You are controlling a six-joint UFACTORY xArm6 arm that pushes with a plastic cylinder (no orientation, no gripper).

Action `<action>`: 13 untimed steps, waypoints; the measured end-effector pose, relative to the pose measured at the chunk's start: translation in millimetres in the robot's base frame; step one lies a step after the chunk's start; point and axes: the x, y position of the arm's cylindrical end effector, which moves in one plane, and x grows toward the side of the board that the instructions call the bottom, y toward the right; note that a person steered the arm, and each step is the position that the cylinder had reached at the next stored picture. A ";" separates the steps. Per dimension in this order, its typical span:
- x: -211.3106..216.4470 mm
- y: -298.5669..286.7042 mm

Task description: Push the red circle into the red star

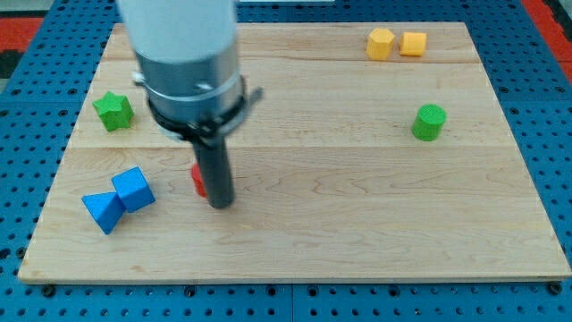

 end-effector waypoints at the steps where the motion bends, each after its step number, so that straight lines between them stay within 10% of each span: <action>1: -24.0 -10.6; 3: -89.8 -18.9; 5: -66.0 -37.9; 8: -176.9 -87.1; 13: -202.9 -21.4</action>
